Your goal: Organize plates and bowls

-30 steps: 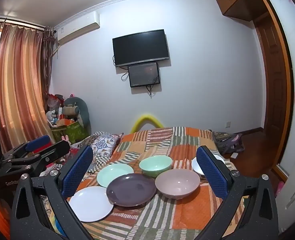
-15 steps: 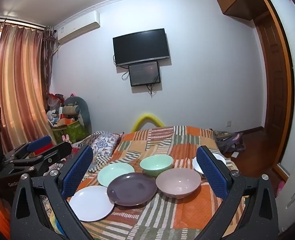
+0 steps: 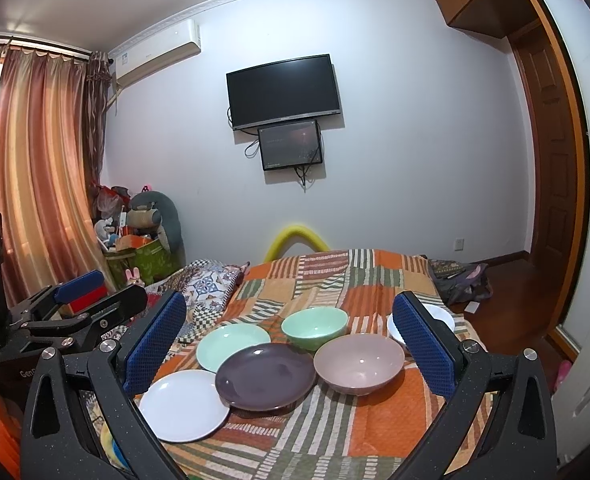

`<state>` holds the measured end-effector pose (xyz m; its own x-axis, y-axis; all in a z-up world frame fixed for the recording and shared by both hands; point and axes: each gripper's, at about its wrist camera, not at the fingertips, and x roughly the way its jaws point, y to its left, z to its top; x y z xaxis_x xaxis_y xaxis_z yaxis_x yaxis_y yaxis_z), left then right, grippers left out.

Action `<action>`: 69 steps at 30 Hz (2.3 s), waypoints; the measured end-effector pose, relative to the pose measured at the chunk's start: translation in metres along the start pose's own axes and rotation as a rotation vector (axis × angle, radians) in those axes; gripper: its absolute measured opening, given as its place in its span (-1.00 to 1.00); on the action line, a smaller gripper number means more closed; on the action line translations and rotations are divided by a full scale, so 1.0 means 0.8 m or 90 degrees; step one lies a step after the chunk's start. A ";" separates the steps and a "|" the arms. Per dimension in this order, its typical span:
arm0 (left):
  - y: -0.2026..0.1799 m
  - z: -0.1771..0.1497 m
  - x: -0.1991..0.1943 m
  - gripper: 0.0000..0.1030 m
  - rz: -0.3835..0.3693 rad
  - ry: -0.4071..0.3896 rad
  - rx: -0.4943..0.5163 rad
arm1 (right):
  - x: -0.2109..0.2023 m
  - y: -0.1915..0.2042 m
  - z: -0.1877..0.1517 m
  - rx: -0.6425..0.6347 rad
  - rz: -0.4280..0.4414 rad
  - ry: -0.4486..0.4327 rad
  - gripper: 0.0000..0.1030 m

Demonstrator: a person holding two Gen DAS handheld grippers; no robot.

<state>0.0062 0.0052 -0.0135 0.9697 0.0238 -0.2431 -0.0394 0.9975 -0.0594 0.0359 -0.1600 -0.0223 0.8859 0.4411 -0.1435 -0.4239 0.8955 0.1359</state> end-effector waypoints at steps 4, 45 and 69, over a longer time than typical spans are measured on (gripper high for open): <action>0.000 0.002 0.001 1.00 0.003 0.000 0.000 | 0.001 0.001 0.000 -0.002 0.002 0.000 1.00; 0.001 0.004 -0.001 1.00 -0.001 0.001 -0.006 | 0.005 0.005 -0.009 0.003 0.001 0.011 1.00; 0.100 -0.092 0.138 0.44 0.021 0.229 -0.070 | 0.113 -0.011 -0.075 -0.002 -0.020 0.184 0.79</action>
<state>0.0926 0.0830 -0.1167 0.8219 0.0119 -0.5695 -0.1141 0.9830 -0.1441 0.1085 -0.1247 -0.0955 0.8084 0.4119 -0.4205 -0.3986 0.9087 0.1238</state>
